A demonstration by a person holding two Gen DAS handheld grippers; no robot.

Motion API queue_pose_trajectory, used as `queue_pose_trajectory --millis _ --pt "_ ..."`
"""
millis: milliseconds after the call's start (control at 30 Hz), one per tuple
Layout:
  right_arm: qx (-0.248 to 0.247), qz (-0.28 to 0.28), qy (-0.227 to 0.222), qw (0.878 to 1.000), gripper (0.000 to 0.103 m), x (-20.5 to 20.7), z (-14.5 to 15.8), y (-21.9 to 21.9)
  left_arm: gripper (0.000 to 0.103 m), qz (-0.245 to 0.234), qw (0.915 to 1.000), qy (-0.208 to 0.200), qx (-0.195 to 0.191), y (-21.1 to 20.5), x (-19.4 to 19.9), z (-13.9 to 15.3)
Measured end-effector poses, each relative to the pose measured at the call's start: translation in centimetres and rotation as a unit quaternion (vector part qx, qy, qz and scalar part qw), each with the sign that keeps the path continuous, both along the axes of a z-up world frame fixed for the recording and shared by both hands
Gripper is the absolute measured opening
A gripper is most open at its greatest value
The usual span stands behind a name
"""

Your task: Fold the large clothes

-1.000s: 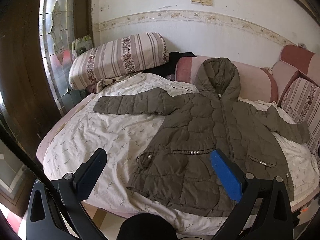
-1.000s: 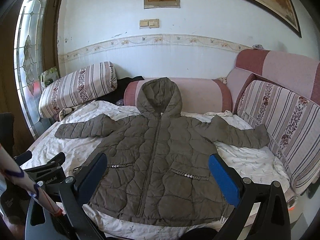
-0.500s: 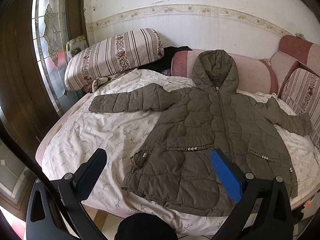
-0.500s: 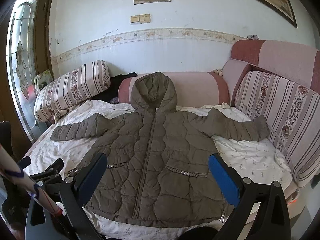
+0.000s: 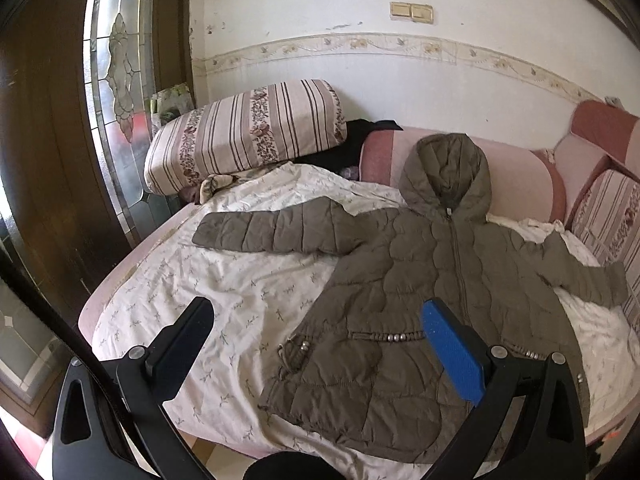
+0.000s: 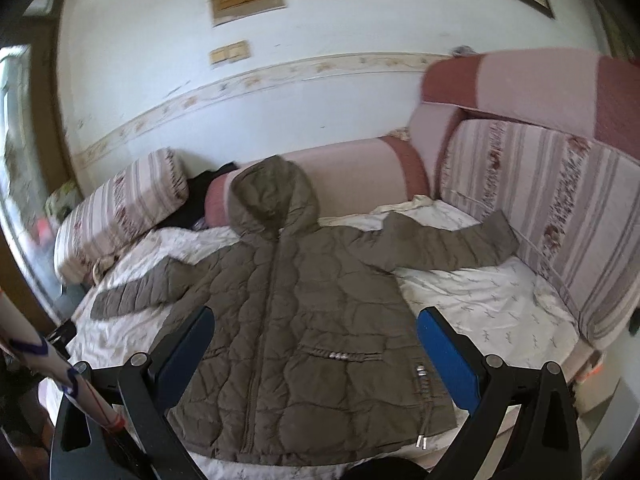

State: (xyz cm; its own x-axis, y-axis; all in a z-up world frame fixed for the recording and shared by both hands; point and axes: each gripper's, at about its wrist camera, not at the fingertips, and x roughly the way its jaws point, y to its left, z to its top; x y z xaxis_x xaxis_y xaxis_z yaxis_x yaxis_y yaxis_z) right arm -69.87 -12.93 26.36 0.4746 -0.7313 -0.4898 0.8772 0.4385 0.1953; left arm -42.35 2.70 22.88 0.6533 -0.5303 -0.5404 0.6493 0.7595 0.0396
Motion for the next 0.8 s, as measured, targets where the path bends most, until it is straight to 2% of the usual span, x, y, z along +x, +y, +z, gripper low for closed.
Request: queue_pose_trajectory --millis 267,433,533,600,800 --pt "0.0 -0.018 -0.038 0.999 0.103 -5.0 1.5 -0.3 0.103 -0.008 0.9999 -0.004 -0.011 1.9 -1.7 2.5" --pt "0.007 -0.044 -0.059 0.997 0.103 -8.2 2.5 -1.3 0.103 -0.021 0.9995 -0.004 -0.024 0.8 -1.7 4.5" --pt "0.011 -0.072 -0.06 0.996 0.103 -9.4 2.3 -2.3 0.103 -0.032 0.999 -0.008 -0.031 -1.6 -1.7 4.9" --pt "0.019 -0.082 -0.059 0.995 0.103 -9.7 1.7 -3.0 0.103 -0.046 0.9985 0.003 -0.031 -3.4 -1.6 4.7" --pt "0.065 -0.101 -0.033 0.992 0.103 -8.6 -1.0 -6.0 0.103 -0.08 0.996 0.029 -0.027 -9.6 -1.9 2.6"
